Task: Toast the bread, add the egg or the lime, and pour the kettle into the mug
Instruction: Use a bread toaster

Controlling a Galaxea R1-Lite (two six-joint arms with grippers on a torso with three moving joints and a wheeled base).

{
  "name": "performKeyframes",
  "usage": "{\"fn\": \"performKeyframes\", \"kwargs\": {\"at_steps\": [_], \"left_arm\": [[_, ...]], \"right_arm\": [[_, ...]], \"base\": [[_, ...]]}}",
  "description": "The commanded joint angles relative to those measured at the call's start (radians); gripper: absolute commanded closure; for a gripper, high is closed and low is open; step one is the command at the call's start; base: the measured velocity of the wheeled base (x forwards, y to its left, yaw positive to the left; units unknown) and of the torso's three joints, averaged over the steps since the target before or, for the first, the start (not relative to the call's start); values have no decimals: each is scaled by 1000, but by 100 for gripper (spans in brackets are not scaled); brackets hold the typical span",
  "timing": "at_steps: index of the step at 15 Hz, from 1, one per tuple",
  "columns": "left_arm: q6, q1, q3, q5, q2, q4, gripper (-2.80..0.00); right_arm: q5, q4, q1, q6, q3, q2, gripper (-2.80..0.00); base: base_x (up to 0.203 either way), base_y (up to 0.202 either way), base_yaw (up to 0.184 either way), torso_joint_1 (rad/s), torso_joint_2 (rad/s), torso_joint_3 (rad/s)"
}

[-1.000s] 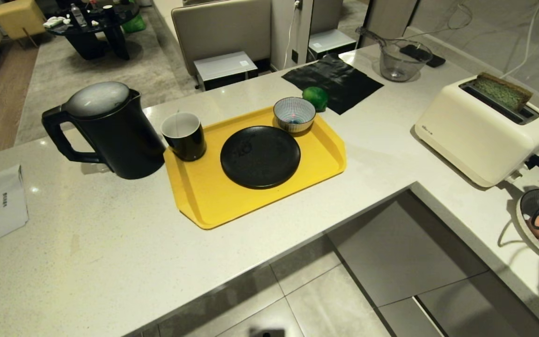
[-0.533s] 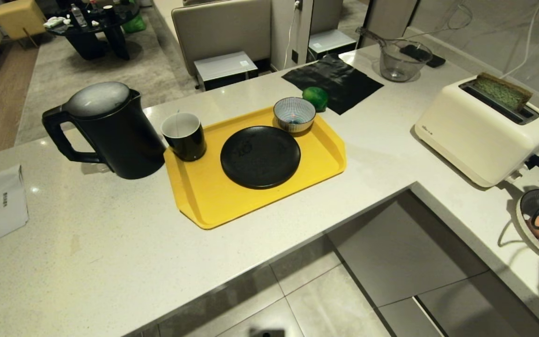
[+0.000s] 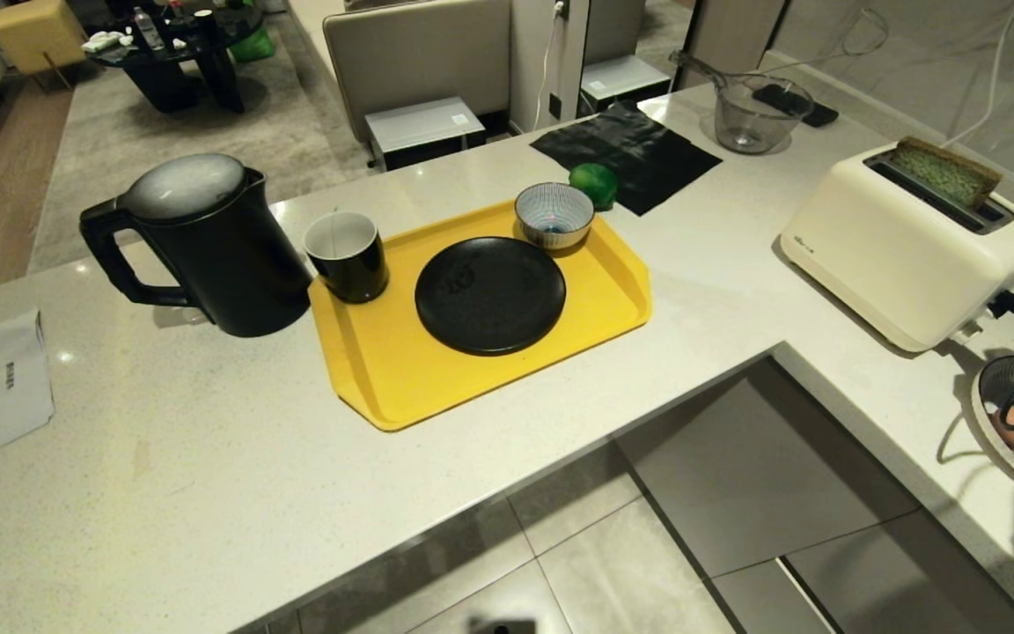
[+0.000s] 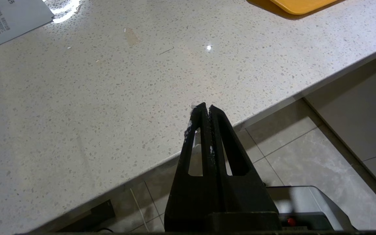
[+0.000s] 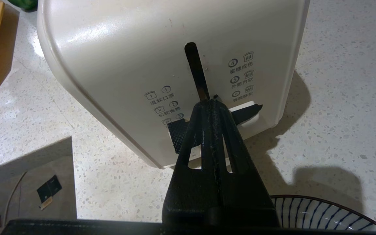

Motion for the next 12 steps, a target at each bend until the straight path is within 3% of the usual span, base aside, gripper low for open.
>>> {"fn": "performKeyframes", "kwargs": {"at_steps": [1, 12], "left_arm": [[0, 0, 0, 0, 1, 0, 0], [0, 0, 0, 0, 1, 0, 0]], "right_arm": [[4, -7, 1, 1, -9, 0, 0], [4, -7, 0, 1, -16, 2, 0]], "base": [[0, 0, 0, 0, 0, 0], [0, 0, 0, 0, 0, 0]]}}
